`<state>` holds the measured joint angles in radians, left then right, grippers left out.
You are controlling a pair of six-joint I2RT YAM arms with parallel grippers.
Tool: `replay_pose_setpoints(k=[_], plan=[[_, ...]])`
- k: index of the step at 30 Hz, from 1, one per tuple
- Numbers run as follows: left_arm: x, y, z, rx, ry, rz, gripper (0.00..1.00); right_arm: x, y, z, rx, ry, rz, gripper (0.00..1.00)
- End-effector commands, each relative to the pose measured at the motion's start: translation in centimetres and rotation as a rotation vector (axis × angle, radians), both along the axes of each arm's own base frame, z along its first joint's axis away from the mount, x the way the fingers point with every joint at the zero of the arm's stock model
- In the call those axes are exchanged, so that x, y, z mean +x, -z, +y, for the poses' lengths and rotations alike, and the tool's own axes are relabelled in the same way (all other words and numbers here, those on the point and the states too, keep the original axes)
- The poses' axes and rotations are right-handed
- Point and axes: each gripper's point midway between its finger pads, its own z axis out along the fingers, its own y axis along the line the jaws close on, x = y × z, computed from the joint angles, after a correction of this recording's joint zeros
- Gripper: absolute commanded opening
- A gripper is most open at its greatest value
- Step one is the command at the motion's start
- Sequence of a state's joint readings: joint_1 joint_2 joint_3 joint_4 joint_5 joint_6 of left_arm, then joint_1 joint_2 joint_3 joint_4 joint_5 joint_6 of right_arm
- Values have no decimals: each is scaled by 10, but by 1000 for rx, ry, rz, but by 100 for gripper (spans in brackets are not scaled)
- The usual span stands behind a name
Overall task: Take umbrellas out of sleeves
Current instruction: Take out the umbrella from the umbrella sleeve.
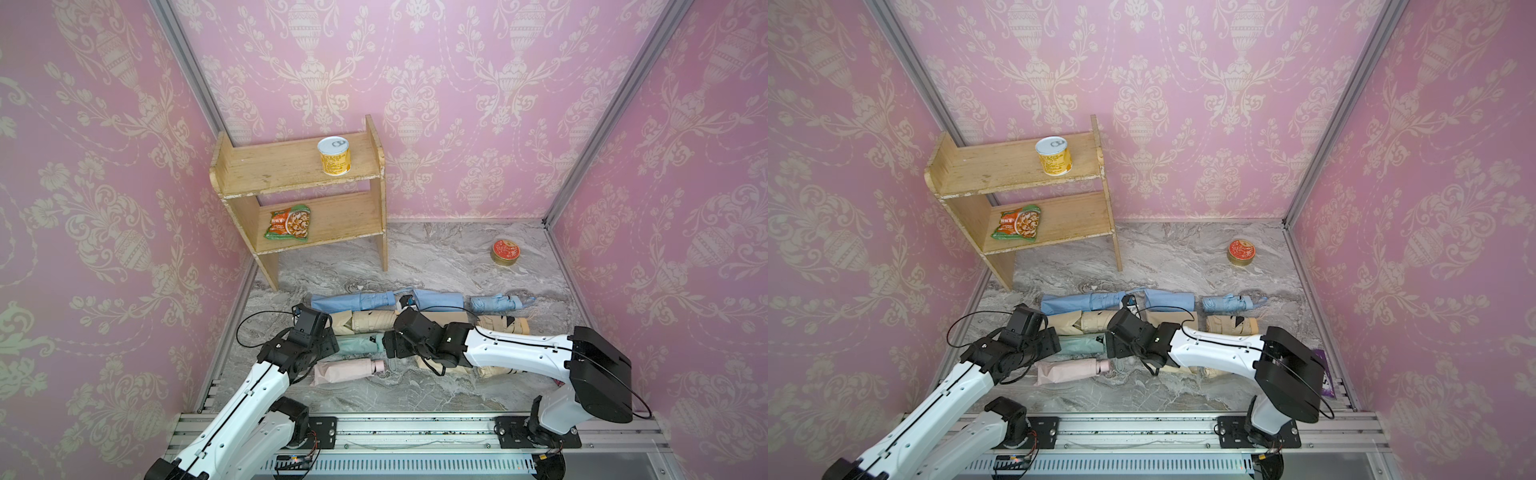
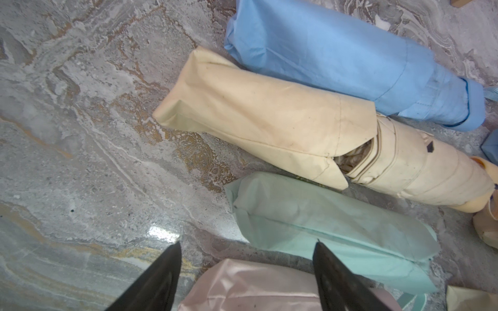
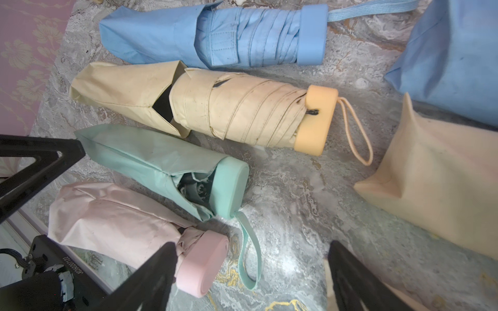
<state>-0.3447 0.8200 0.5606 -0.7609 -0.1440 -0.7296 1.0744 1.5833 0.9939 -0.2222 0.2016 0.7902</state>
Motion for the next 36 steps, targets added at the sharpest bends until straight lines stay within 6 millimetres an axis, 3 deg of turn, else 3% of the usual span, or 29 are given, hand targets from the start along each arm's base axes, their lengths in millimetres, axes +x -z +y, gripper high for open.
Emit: replay_pose_setpoints(k=[1,4,9,14,26,30,36], plan=[[-7,1,-1,-23,-23,19,79,0,10,2,16,5,30,87],[-6,5,-2,-28,-34,20,76,-1,18,11,31,-8,64,85],[-4,17,-8,-59,-28,32,65,1,27,24,36,-22,96,84],[5,16,-6,-41,-35,-8,51,5,31,28,64,-14,115,82],[15,15,-6,-35,-36,-57,9,23,33,29,91,37,141,74],[15,18,-7,-41,-30,-51,1,26,37,34,82,33,157,71],[15,19,-7,-43,-30,-55,0,26,46,36,71,40,182,66]])
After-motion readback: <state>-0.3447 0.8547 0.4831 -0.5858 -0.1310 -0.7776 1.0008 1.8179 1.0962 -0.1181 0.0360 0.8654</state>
